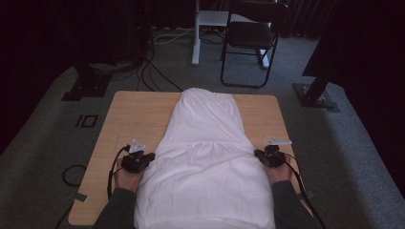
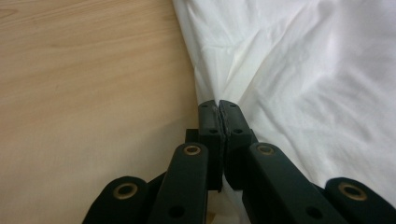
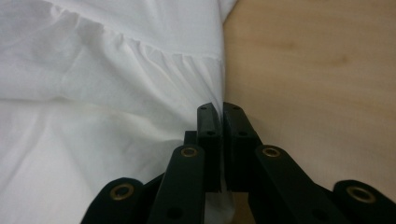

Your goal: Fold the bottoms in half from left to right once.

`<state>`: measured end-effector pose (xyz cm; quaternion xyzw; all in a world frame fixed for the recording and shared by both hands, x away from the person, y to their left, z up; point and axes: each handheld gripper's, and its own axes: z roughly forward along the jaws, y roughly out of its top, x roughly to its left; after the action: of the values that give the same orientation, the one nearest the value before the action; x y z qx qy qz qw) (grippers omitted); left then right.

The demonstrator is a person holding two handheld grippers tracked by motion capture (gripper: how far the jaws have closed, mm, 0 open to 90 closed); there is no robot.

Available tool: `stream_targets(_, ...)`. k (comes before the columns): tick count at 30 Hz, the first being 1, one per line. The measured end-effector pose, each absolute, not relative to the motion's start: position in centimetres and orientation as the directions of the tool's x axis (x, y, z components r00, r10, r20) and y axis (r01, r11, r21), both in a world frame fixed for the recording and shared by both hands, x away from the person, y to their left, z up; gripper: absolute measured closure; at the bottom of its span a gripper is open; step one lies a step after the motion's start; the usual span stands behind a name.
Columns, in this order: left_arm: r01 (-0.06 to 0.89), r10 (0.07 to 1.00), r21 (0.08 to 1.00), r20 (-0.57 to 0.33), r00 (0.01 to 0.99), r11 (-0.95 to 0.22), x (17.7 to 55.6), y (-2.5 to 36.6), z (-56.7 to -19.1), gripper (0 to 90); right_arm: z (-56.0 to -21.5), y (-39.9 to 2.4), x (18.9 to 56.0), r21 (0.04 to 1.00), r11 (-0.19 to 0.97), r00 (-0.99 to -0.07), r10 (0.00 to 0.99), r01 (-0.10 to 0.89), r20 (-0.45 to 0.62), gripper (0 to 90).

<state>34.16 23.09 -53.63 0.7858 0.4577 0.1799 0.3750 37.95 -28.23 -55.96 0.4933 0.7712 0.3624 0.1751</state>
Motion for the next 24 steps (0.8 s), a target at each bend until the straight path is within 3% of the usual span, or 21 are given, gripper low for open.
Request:
stream_targets(3, 0.571, 0.848, 0.759, -0.047, 0.527, -0.313, 32.5, 23.6, -53.1, 89.5, -56.0, -28.4, 37.1, 0.73, 0.253, -0.459, 0.884, 0.635, 0.093, 86.4)
stream_targets(6, 0.572, 0.819, 0.733, -0.035, 0.573, -0.369, 29.4, 23.6, -53.5, 89.6, -56.3, -29.0, 33.5, 0.731, 0.235, -0.48, 0.866, 0.641, 0.142, 87.6)
stream_targets(11, 0.59, 0.804, 0.713, -0.063, 0.591, -0.378, 26.9, 23.9, -54.3, 88.7, -56.0, -29.1, 30.0, 0.708, 0.277, -0.502, 0.856, 0.65, 0.127, 87.2)
stream_targets(12, 0.582, 0.815, 0.725, -0.049, 0.578, -0.369, 26.8, 24.2, -54.1, 82.3, -56.0, -29.3, 29.6, 0.7, 0.283, -0.512, 0.848, 0.655, 0.136, 83.3)
stream_targets(14, 0.568, 0.837, 0.76, -0.059, 0.544, -0.315, 27.2, 24.9, -53.3, 64.8, -55.6, -29.4, 29.4, 0.717, 0.295, -0.524, 0.844, 0.631, 0.114, 65.6)
stream_targets(16, 0.551, 0.853, 0.789, -0.066, 0.518, -0.273, 28.1, 25.3, -52.4, 54.1, -54.4, -29.6, 30.6, 0.759, 0.243, -0.496, 0.86, 0.605, 0.12, 53.3)
stream_targets(19, 0.537, 0.861, 0.802, -0.059, 0.505, -0.26, 30.3, 24.9, -51.4, 53.3, -53.3, -29.1, 32.2, 0.781, 0.23, -0.497, 0.86, 0.581, 0.117, 48.9)
stream_targets(24, 0.542, 0.843, 0.791, -0.064, 0.534, -0.284, 34.1, 22.6, -51.4, 52.3, -52.3, -26.5, 37.6, 0.784, 0.242, -0.523, 0.844, 0.571, 0.12, 50.6)
